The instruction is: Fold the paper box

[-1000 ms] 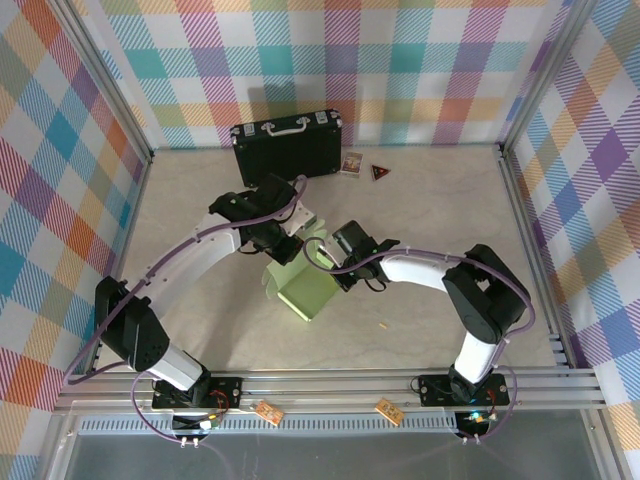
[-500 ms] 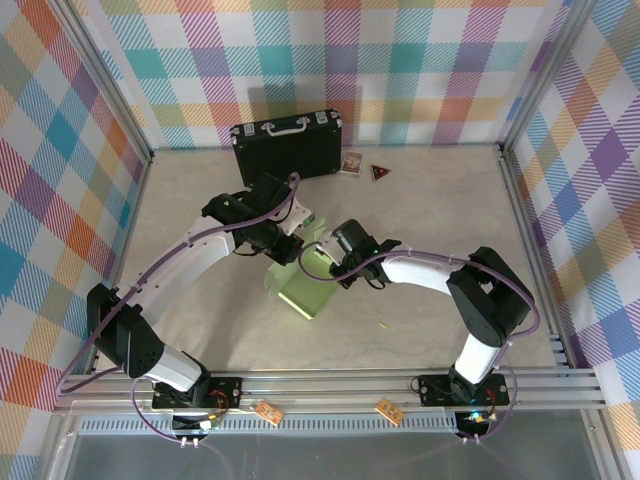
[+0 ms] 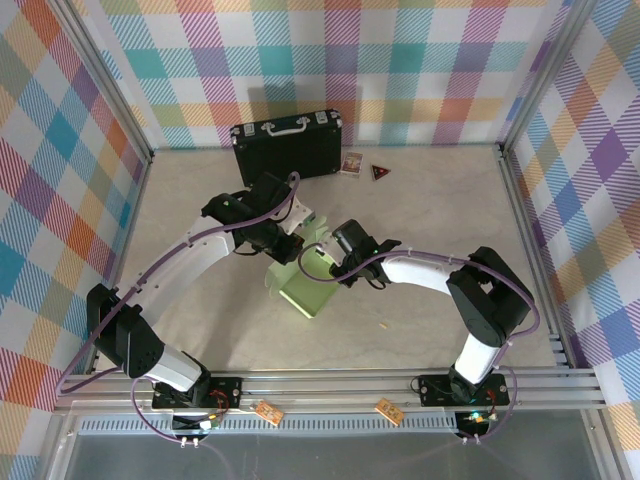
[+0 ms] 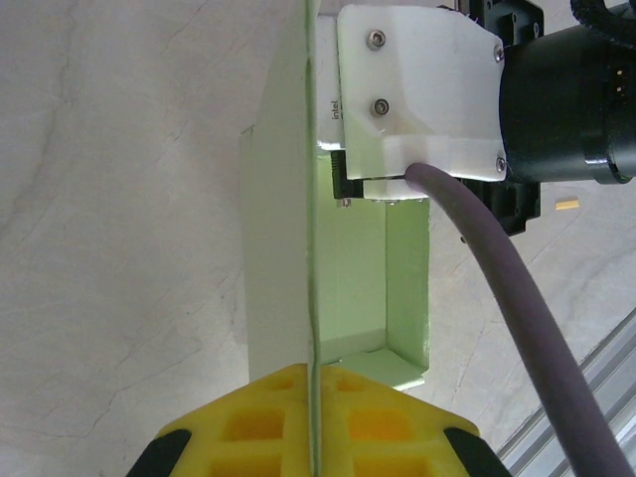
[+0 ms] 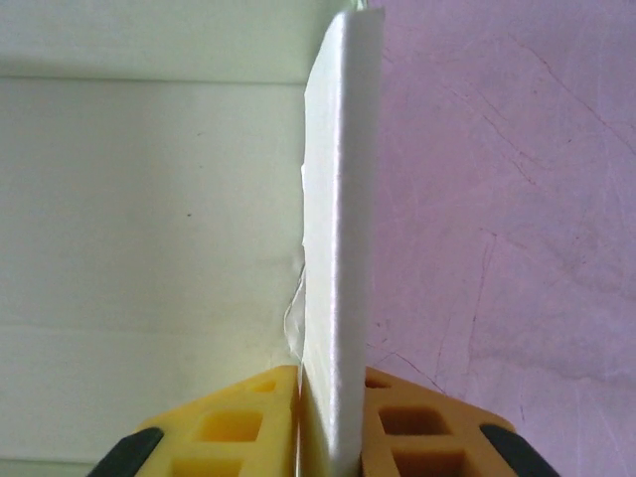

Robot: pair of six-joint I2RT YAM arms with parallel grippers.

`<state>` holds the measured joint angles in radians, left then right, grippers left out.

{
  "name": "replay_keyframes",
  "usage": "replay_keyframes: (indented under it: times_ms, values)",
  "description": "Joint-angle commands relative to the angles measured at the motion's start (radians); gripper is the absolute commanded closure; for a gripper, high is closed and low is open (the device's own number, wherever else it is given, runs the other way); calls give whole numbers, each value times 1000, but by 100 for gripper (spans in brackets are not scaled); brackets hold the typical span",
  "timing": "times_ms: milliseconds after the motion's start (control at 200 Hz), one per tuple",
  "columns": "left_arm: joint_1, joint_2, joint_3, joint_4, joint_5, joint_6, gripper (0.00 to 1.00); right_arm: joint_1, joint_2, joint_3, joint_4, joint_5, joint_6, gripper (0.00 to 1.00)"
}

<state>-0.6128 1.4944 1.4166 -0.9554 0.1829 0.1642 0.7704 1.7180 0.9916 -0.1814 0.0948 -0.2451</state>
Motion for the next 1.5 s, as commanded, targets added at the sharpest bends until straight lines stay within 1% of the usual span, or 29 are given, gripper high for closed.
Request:
replay_keyframes:
  times_ms: [0,115,240,335,455,575,660,725,840,980,1180,1255,1315,1370,1410,1495]
  values:
    - [-6,-24,32,32,24,12,95,10,-8,5,-19,-8,-5,81]
    - [-7,-17,33,24,15,21,94,10,-25,7,-19,-31,5,78]
    - [-7,-11,36,8,-8,37,95,9,-58,1,-9,-64,19,68]
    - [-6,-12,39,-1,-22,44,95,4,-87,-6,-3,-94,30,57]
    - [-7,-18,36,-3,-22,53,95,-4,-127,-13,2,-137,48,48]
    - [-6,-24,33,-2,-21,61,95,-21,-164,-26,11,-169,66,43]
    - [-6,-29,33,-2,-17,61,95,-43,-170,-30,13,-191,79,43]
    - [-7,-35,30,0,-9,61,95,-57,-151,-20,0,-193,85,45]
    - [-6,-44,25,7,0,60,95,-75,-109,-3,-4,-224,93,54]
    - [-6,-48,24,13,0,56,95,-77,-61,13,12,-256,98,59]
    - [-7,-44,16,17,7,60,95,-77,-5,36,57,-231,114,83]
    - [-7,-37,15,14,2,63,95,-77,9,43,68,-240,127,87]
    - [-6,-30,16,10,-2,63,95,-77,17,44,76,-233,139,92]
    - [-7,-23,18,6,-11,62,95,-77,21,44,80,-207,139,94]
    - [-7,-19,17,6,-14,61,95,-77,26,44,76,-187,176,96]
    - [-7,-15,15,7,-7,60,95,-77,26,39,84,-176,183,97]
